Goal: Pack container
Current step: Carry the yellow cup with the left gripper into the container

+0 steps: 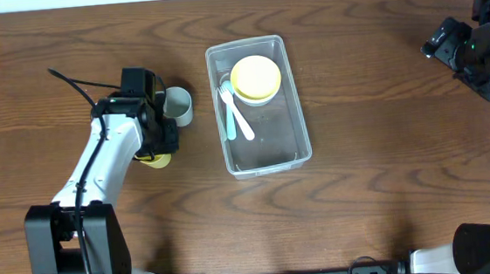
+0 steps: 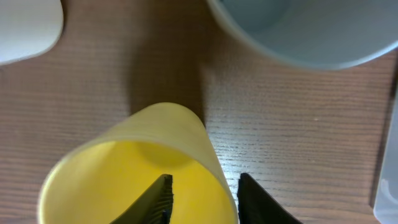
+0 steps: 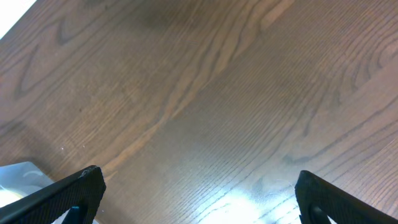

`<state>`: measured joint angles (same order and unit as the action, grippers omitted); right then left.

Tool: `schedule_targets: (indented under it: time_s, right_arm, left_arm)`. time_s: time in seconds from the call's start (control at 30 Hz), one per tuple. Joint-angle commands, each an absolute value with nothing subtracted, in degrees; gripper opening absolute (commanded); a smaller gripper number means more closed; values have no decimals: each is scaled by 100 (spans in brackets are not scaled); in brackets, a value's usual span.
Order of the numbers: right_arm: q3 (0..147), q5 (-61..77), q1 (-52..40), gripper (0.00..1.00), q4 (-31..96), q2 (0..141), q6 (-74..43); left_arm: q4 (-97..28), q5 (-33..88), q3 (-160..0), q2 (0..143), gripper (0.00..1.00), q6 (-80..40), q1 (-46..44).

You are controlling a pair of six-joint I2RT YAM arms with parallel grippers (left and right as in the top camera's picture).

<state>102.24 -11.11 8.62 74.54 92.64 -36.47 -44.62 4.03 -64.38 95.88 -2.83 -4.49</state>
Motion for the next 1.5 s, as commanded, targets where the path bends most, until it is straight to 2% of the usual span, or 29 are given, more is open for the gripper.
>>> schedule_targets:
  time_s: [0.0, 0.1, 0.13, 0.33, 0.53, 0.73, 0.87, 1.23, 1.47]
  right_arm:
    - [10219, -1135, 882, 99, 7461, 9292, -3726]
    - [10219, -1135, 884, 99, 7461, 9292, -3726]
    - [10219, -1135, 884, 99, 7461, 9292, -3726]
    - [10219, -1135, 882, 99, 7461, 9292, -3726]
    - [10219, -1135, 882, 99, 7461, 9292, -3726]
    - [10219, -1135, 884, 99, 7461, 9292, -3726]
    - [10219, -1135, 882, 99, 7461, 9292, -3726]
    - [10219, -1135, 884, 99, 7459, 9292, -3726]
    - [10219, -1135, 882, 99, 7461, 9292, -3726]
  left_arm:
    - [-4438, 311, -6401, 9625, 24, -220, -425]
    - [-4442, 311, -6403, 9623, 7, -244, -425]
    - [-4442, 311, -6403, 9623, 6, -292, -425]
    - [-4493, 349, -6423, 9400, 6, -504, -443]
    - [-4884, 399, -6709, 8523, 6, -443, -701]
    - [-4665, 377, -6845, 7157, 6, -414, -1544]
    - [-4215, 377, -6845, 6761, 6, -491, -2178]
    - [-2637, 384, -6845, 8079, 6, -674, -3282]
    - [-2213, 377, -6845, 8875, 6, -674, -3802]
